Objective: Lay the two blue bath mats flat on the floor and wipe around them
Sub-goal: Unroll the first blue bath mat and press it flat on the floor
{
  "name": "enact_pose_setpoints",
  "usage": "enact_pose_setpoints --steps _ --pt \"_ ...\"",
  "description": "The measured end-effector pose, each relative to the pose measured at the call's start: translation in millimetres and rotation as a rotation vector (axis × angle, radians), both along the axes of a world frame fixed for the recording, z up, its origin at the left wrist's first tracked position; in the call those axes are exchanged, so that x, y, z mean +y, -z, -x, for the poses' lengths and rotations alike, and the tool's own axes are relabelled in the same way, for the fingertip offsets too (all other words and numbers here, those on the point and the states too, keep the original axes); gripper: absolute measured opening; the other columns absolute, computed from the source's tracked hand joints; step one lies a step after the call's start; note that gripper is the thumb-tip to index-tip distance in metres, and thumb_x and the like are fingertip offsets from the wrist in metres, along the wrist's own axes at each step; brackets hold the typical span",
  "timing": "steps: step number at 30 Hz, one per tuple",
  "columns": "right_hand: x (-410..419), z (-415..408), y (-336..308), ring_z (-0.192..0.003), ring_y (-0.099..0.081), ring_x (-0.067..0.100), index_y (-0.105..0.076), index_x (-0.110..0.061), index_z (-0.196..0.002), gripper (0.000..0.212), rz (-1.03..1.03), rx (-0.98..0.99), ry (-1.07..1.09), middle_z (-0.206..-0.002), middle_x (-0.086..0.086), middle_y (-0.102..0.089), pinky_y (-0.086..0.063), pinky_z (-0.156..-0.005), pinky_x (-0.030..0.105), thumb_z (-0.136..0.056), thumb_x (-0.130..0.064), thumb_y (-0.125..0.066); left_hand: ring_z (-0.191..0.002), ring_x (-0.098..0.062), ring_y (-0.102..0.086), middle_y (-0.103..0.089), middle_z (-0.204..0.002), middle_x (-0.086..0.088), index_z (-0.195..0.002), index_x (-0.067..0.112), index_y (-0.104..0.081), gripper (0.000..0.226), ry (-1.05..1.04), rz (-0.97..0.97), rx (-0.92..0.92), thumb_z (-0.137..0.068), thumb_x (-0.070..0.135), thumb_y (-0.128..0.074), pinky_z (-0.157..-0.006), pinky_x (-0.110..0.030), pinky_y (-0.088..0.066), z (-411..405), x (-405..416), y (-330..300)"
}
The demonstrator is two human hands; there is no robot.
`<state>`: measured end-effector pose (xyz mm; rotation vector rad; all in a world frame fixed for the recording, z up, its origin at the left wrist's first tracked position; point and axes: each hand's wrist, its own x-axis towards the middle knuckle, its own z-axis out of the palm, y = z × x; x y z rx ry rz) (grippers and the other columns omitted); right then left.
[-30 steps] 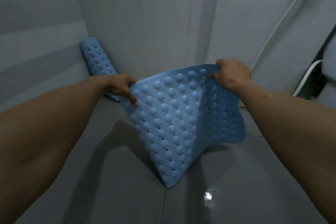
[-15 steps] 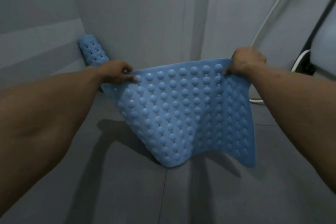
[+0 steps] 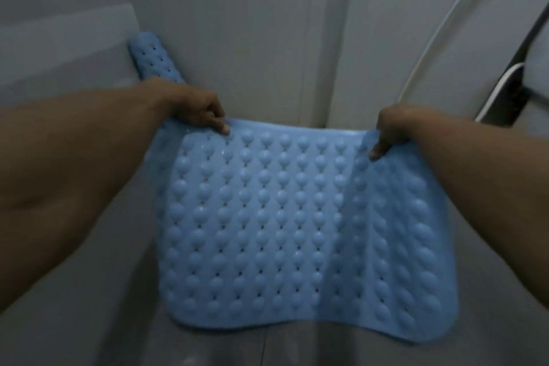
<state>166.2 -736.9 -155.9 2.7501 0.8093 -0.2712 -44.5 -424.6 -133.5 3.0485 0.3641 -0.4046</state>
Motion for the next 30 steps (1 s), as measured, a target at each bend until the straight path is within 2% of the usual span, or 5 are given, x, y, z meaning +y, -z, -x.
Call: enact_pose_setpoints --steps 8,16,19,22,30 --pt "3 -18 105 -0.117 -0.061 0.026 -0.062 -0.020 -0.125 0.070 0.125 -0.078 -0.074 -0.129 0.006 -0.062 -0.045 -0.092 0.038 -0.072 -0.063 -0.076 -0.093 -0.030 -0.062 -0.066 -0.099 -0.011 -0.087 0.020 -0.054 0.041 0.111 -0.204 -0.098 -0.092 0.060 -0.049 -0.070 -0.031 -0.043 -46 16 129" --pt "10 -36 218 -0.127 -0.048 0.026 -0.047 -0.020 -0.135 0.038 0.256 -0.214 -0.007 -0.137 0.007 -0.052 -0.037 -0.104 0.041 -0.097 -0.027 -0.050 -0.123 -0.031 -0.048 -0.046 -0.139 -0.012 -0.141 0.021 -0.042 0.052 -0.070 -0.159 -0.071 -0.097 0.049 -0.045 -0.105 -0.043 -0.033 -64 40 250" --pt "19 -17 246 -0.136 -0.034 0.033 -0.035 -0.020 -0.144 0.051 -0.022 -0.129 0.024 -0.147 0.014 -0.036 -0.033 -0.110 0.047 -0.097 -0.036 -0.049 -0.144 -0.030 -0.023 -0.022 -0.158 -0.013 -0.152 0.023 -0.023 0.068 -0.248 -0.041 -0.089 -0.096 0.060 -0.035 -0.117 -0.052 -0.016 -47 23 290" --pt "33 29 282 -0.151 0.000 0.035 -0.012 -0.033 -0.156 0.063 -0.329 0.161 0.132 -0.165 0.010 -0.002 -0.003 -0.118 0.059 -0.100 -0.059 -0.022 -0.150 -0.026 0.007 0.008 -0.164 -0.003 -0.156 0.029 0.000 0.074 -0.320 0.060 -0.080 -0.094 0.068 -0.013 -0.118 -0.056 0.008 -30 -3 322" --pt "19 67 313 -0.148 0.025 0.033 0.014 -0.047 -0.152 0.068 -0.305 0.117 0.224 -0.163 -0.004 0.023 0.018 -0.113 0.065 -0.091 -0.074 0.001 -0.147 -0.024 0.024 0.027 -0.159 0.007 -0.151 0.040 0.015 0.066 -0.283 0.123 -0.135 -0.093 0.066 -0.002 -0.113 -0.059 0.020 -21 -35 350"
